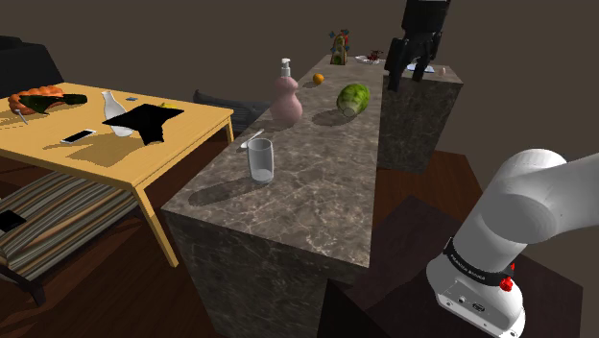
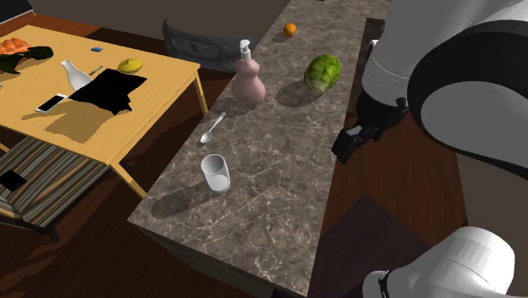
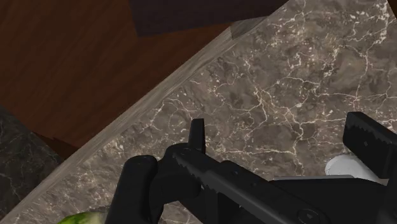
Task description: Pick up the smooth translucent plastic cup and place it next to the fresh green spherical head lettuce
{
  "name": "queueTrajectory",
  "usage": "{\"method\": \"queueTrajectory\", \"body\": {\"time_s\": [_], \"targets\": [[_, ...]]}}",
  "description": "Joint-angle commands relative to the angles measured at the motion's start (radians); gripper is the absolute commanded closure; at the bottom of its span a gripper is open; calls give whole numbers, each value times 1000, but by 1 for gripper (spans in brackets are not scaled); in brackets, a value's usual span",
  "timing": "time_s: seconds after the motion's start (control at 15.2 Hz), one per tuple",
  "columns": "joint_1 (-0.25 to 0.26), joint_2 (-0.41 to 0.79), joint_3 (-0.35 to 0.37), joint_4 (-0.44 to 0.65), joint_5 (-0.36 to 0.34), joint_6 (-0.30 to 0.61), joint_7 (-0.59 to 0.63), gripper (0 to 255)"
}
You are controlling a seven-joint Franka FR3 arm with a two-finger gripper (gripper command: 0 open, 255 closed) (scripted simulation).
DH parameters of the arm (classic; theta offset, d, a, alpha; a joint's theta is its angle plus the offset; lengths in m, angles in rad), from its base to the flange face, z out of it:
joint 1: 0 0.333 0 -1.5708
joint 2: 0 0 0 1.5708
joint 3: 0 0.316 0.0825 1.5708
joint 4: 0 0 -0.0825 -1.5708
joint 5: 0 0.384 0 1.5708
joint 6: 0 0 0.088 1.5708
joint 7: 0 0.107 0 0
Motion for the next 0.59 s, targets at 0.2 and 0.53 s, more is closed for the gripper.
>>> {"method": "queueTrajectory", "body": {"time_s": [0.2, 0.53], "targets": [[8, 72, 24, -16, 16, 92, 26, 0], [20, 211, 65, -15, 35, 238, 68, 0]]}}
